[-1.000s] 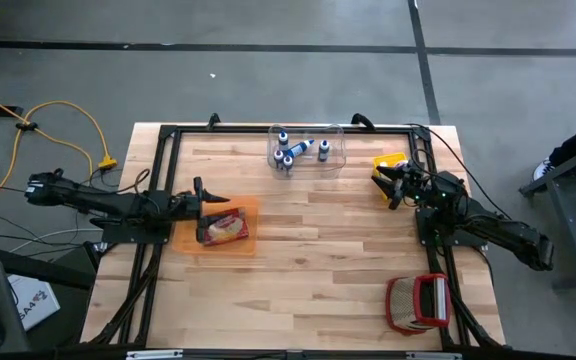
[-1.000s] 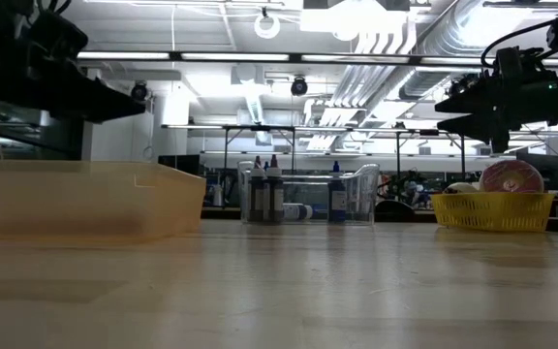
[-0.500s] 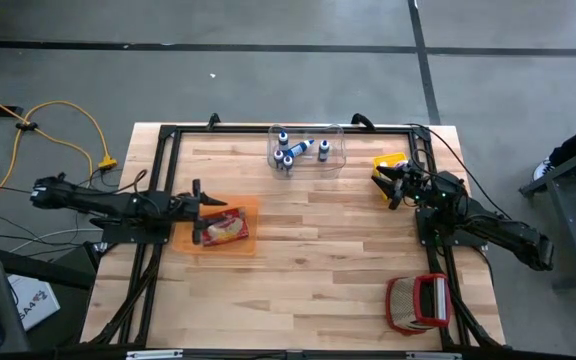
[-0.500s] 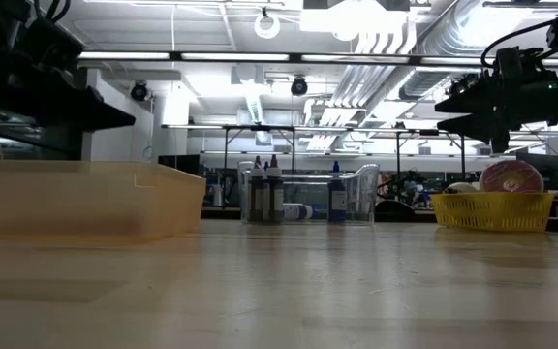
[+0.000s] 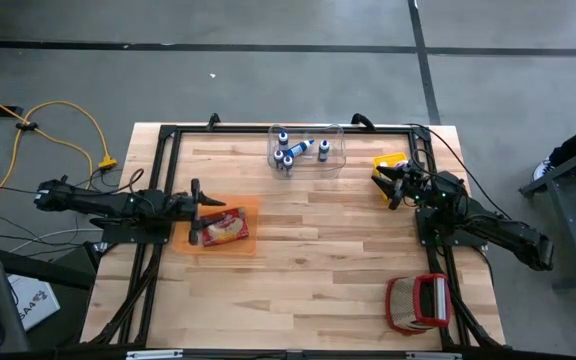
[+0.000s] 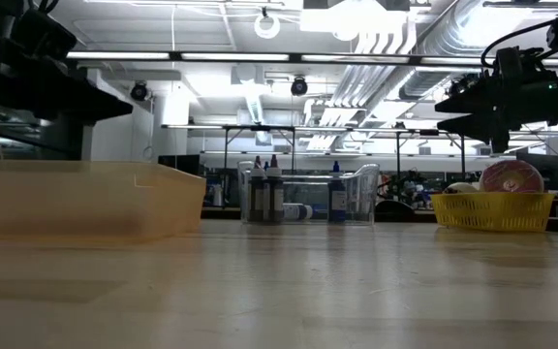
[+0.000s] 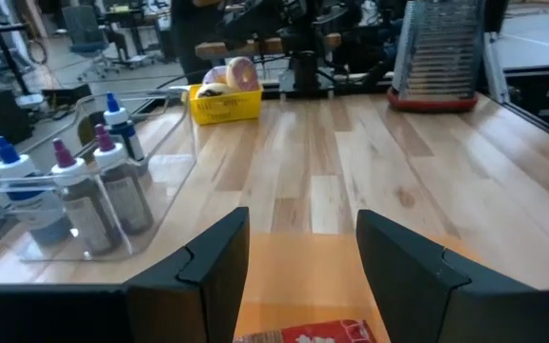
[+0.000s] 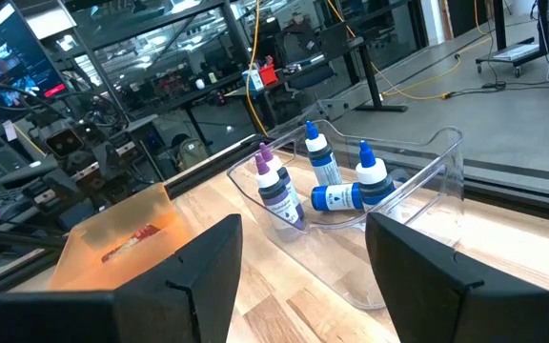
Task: Pick & Place Food Item
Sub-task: Return to Home Position
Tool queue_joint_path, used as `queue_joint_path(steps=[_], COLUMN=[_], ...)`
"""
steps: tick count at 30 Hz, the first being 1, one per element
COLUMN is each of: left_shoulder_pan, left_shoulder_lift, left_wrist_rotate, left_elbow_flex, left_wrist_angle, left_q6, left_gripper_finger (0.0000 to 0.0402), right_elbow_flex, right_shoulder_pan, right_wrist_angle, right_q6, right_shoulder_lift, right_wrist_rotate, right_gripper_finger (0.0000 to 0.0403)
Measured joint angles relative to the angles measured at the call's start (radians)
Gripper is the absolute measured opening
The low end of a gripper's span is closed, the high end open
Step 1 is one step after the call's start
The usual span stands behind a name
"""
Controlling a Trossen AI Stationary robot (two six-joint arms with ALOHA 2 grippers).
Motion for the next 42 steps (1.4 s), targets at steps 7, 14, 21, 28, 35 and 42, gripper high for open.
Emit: queue_joint_path(steps=[7,14,21,28,35,42], left_shoulder_pan=[0.000,0.000,0.000,0.024,0.108,0.150], left_shoulder_lift=[0.000,0.032,0.037,-0.035,-0.049,-0.046], left_wrist_rotate=[0.094,0.100,0.100,0.121,0.233,0.232], left_elbow_flex=[0.000,0.000,0.000,0.000,0.000,0.000], left_wrist_angle=[-0.012,-0.015,-0.016,-0.017,-0.037,-0.037], left_q6=[0.036,0.039,0.017,0.019,0.007,-0.010], left_gripper_finger=[0.0188,0.0188,0.0188,0.0188,0.0188,0.0188], right_elbow_flex=[0.000,0.000,0.000,0.000,0.000,0.000], right_shoulder_pan=[0.000,0.000,0.000,0.000,0.000,0.000], right_wrist_angle=[0.000,0.000,0.000,0.000,0.000,0.000], right_q6=[0.000,0.000,0.000,0.000,0.000,0.000], right_shoulder_lift=[0.000,0.000,0.000,0.000,0.000,0.000], right_wrist_rotate=[0.000,0.000,0.000,0.000,0.000,0.000], right_gripper_finger=[0.0211,0.0211,0.0211,0.0211,0.0211,0.0211])
